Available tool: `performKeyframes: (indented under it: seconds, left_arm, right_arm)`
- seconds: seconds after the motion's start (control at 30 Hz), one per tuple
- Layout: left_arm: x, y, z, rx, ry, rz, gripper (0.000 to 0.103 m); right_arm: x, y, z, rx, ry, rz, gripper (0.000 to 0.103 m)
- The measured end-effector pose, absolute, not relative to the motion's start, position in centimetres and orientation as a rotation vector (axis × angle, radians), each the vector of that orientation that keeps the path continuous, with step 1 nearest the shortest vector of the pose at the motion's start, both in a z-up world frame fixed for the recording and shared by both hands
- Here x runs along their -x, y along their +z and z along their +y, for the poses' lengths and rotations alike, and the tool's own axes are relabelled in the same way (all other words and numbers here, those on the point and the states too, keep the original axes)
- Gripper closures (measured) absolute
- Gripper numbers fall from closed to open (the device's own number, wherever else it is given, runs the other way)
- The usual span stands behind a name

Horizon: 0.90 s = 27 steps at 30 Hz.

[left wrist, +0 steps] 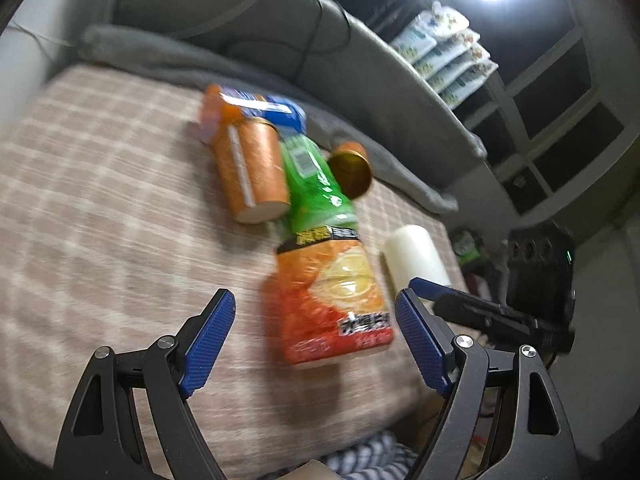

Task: Flip cup upright
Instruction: 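Grasp the orange cup with the left tool while the right tool releases it, then hold the orange cup upright in the left tool and lower it toward the table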

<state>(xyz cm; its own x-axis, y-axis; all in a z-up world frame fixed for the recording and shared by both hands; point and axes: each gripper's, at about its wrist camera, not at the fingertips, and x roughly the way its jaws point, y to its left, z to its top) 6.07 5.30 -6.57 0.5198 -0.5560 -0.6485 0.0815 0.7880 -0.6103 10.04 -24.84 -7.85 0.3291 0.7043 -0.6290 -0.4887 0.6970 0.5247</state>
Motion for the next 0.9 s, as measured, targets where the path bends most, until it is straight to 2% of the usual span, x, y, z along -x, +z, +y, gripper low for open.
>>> performKeyframes:
  seconds: [0.2, 0.43, 0.8, 0.9]
  left_arm:
    - [-9.7, -8.3, 4.1, 0.648, -0.485, 1.106, 0.021]
    - [-11.4, -9.4, 2.8, 0.675, -0.512, 1.182, 0.021]
    - [-11.9, -10.4, 2.6, 0.665, -0.493, 1.214, 0.023]
    - [-11.7, -10.3, 2.6, 0.651, -0.491, 1.207, 0.027]
  right_arm:
    - [-7.3, -6.5, -29.9, -0.321, 0.692, 0.874, 0.007]
    - [-5.6, -6.5, -33.4, -0.385, 0.592, 0.846, 0.007]
    - [-4.8, -6.2, -33.5, -0.331, 0.538, 0.814, 0.007]
    - [-4.9, -6.4, -33.3, -0.322, 0.528, 0.814, 0.007]
